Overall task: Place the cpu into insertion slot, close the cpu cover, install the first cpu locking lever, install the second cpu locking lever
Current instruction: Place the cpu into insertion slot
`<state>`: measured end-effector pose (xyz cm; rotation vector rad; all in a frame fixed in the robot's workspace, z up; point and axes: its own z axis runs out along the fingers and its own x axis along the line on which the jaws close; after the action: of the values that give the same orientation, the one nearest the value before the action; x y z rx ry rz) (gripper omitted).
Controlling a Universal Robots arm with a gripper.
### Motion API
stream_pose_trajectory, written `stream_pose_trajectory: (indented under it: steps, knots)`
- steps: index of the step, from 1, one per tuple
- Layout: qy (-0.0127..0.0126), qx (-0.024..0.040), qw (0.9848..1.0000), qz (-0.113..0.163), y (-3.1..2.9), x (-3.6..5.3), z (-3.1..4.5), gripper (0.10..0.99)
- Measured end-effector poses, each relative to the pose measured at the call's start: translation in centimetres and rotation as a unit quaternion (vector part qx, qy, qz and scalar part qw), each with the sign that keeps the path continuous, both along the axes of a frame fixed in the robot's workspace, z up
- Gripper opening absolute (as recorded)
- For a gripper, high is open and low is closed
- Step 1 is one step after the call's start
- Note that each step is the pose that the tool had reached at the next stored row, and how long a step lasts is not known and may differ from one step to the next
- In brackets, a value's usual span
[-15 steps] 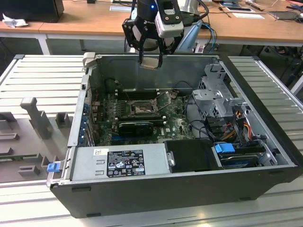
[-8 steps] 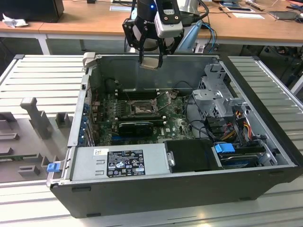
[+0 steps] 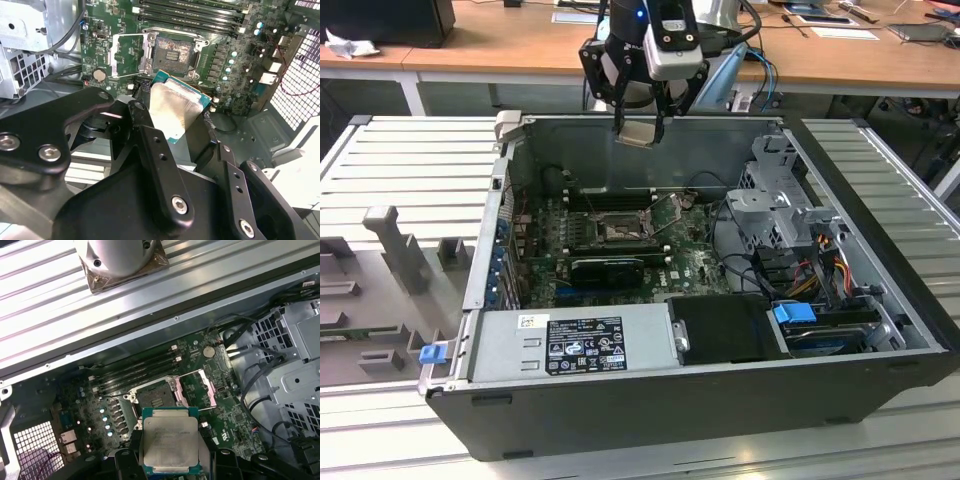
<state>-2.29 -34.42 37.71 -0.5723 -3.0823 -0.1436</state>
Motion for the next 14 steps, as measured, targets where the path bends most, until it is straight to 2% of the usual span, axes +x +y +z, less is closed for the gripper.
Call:
stream_pose_trajectory:
  steps: [14]
  knots:
    - [0.0000, 0.0000, 0.9997, -0.022, 0.00, 0.00, 0.00, 0.525]
